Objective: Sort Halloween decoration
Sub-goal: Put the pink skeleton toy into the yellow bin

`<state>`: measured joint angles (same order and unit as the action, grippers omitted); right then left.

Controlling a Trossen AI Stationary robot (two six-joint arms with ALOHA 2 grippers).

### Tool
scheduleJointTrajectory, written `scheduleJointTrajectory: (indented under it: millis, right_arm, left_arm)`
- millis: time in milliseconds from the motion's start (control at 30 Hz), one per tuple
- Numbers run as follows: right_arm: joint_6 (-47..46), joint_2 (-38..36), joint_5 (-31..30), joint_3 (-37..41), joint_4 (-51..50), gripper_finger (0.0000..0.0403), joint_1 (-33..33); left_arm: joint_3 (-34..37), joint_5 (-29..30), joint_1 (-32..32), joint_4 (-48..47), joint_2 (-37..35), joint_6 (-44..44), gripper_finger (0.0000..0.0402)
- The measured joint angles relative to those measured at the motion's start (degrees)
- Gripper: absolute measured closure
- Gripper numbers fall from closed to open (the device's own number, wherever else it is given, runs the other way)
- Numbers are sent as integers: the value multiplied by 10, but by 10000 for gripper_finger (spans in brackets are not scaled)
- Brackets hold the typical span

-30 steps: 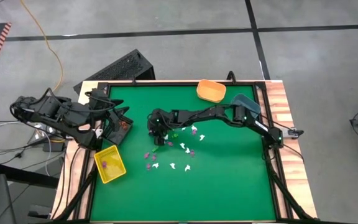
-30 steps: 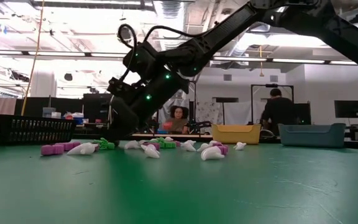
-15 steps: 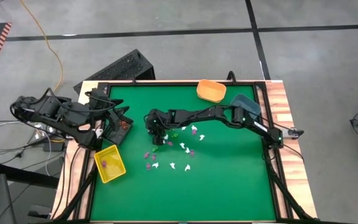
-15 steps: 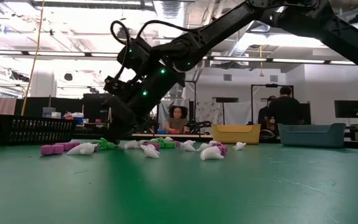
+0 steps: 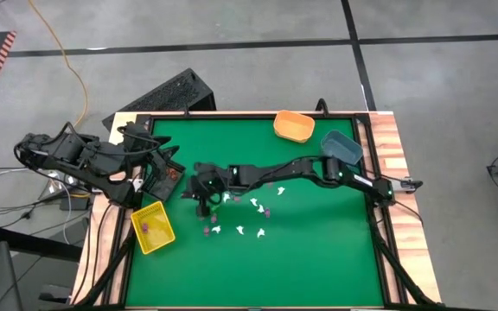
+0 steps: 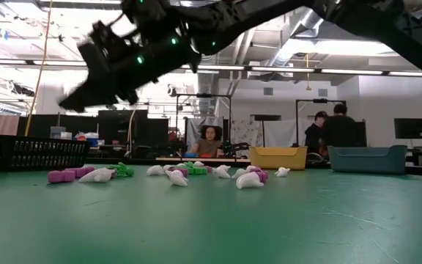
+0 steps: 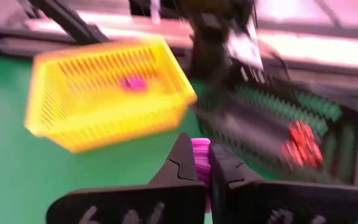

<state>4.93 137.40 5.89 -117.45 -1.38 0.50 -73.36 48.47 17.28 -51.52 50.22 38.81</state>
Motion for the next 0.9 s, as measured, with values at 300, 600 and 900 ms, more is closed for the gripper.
scheduleJointTrajectory:
  millis: [300,600,900]
  right_arm:
    - [41,0,32,0,145,397,50]
    - [14,63,61,-62,195,397,61]
    - [-15,135,107,-158,157,396,68]
  left_arm:
    - [0,0,0,0,0,14,202]
    - [0,6,0,2,0,15,202]
    - [0,6,0,2,5,15,202]
